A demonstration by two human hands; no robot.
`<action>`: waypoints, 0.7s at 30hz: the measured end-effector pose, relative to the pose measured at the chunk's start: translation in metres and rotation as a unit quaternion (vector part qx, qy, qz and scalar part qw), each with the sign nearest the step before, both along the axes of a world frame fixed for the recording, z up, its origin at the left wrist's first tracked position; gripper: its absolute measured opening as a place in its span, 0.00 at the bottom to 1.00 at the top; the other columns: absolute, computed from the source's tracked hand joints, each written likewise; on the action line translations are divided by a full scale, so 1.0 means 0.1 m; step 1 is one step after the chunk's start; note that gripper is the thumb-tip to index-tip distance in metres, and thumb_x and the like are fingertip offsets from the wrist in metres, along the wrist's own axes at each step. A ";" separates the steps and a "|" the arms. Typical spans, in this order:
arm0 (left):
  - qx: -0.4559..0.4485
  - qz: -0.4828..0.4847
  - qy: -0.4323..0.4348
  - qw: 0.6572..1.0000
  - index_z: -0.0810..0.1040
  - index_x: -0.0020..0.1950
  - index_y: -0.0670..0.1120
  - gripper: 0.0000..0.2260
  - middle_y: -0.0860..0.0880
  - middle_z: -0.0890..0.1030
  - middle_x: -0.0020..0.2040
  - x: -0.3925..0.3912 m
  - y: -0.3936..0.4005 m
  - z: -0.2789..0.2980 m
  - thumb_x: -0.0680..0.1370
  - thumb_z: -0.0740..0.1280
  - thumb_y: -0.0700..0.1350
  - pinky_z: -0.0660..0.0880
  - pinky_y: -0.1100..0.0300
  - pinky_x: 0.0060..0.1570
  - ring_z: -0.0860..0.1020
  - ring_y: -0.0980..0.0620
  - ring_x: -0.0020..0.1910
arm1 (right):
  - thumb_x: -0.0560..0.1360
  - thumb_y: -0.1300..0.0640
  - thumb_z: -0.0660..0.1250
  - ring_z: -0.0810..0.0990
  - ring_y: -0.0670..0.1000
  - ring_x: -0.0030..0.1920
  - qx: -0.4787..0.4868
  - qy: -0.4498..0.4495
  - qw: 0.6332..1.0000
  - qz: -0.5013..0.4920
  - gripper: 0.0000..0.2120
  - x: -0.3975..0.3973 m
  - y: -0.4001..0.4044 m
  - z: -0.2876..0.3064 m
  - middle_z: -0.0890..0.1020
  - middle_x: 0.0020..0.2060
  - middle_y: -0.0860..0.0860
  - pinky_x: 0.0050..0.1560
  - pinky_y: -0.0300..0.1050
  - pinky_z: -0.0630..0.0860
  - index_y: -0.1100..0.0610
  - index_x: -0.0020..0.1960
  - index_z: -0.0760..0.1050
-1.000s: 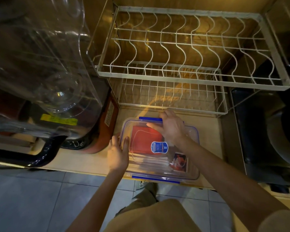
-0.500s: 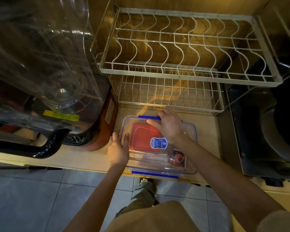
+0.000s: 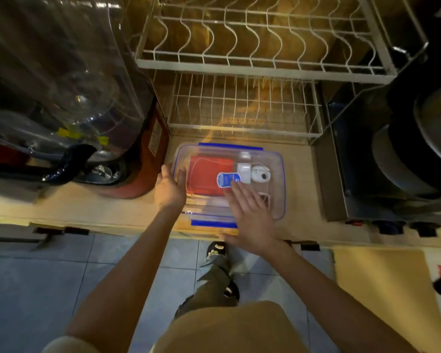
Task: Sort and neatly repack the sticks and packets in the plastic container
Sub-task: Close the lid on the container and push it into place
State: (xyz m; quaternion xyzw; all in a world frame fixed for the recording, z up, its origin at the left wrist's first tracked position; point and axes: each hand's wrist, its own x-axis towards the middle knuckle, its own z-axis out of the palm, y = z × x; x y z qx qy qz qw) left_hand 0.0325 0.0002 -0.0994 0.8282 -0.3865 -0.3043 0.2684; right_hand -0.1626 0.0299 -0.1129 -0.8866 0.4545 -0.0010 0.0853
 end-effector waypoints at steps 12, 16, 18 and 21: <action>-0.003 0.000 -0.012 1.000 0.64 0.67 0.39 0.21 0.33 0.72 0.64 -0.02 -0.02 -0.04 0.80 0.54 0.52 0.68 0.47 0.58 0.70 0.34 0.63 | 0.60 0.41 0.72 0.62 0.61 0.73 -0.075 -0.004 0.996 0.038 0.49 -0.05 -0.01 -0.14 0.64 0.72 0.63 0.73 0.55 0.50 0.63 0.72 0.57; -0.012 0.009 -0.042 0.999 0.66 0.65 0.38 0.20 0.33 0.74 0.62 -0.04 -0.01 -0.05 0.80 0.55 0.52 0.69 0.48 0.55 0.72 0.34 0.61 | 0.68 0.44 0.69 0.64 0.63 0.71 -0.066 -0.043 0.995 0.058 0.38 -0.12 -0.03 -0.10 0.67 0.70 0.64 0.70 0.59 0.55 0.61 0.71 0.63; -0.014 0.010 -0.046 0.999 0.66 0.65 0.39 0.20 0.33 0.74 0.62 -0.04 -0.01 -0.06 0.80 0.55 0.52 0.70 0.48 0.55 0.72 0.34 0.61 | 0.69 0.45 0.68 0.67 0.64 0.70 -0.075 -0.045 0.993 0.074 0.34 -0.13 -0.06 -0.12 0.69 0.69 0.65 0.68 0.61 0.59 0.60 0.70 0.66; -0.010 0.008 -0.047 0.999 0.66 0.66 0.40 0.21 0.34 0.74 0.62 -0.03 -0.01 -0.06 0.80 0.55 0.52 0.70 0.48 0.55 0.73 0.34 0.61 | 0.72 0.44 0.61 0.69 0.64 0.69 -0.093 -0.041 0.991 0.089 0.29 -0.13 -0.05 -0.15 0.71 0.67 0.65 0.67 0.62 0.65 0.57 0.69 0.68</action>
